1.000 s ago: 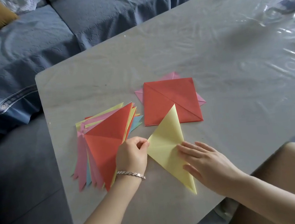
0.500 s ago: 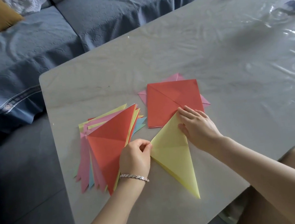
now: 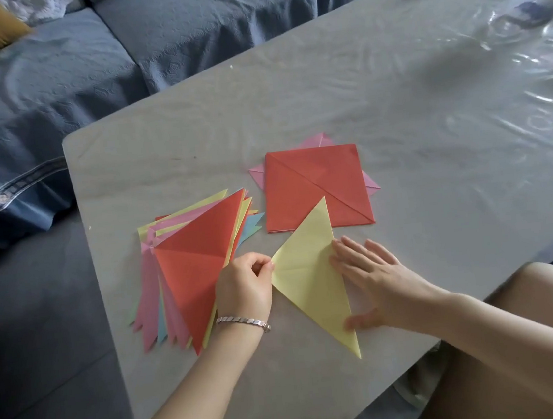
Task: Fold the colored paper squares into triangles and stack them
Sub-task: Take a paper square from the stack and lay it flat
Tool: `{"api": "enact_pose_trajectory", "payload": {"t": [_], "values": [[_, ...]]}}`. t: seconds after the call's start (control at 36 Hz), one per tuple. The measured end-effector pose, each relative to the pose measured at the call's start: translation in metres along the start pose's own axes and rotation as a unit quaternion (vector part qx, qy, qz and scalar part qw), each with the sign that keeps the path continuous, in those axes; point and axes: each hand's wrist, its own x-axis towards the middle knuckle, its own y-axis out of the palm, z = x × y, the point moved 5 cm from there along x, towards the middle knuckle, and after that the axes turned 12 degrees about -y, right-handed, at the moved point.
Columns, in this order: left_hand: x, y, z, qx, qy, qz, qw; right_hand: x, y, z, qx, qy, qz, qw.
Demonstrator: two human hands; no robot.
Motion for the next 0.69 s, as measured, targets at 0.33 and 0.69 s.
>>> {"api": "enact_pose_trajectory", "payload": {"t": [0.33,0.69], "values": [[-0.001,-0.002,-0.001,-0.016,0.01,-0.002,1.0,-0.013,-0.008,0.018,0.077,-0.023,-0.019,0.997],[0.021,-0.093,-0.019,-0.063,0.095,-0.156,0.981,0.024,-0.061,-0.083,0.192,0.414,-0.207,0.865]]}}
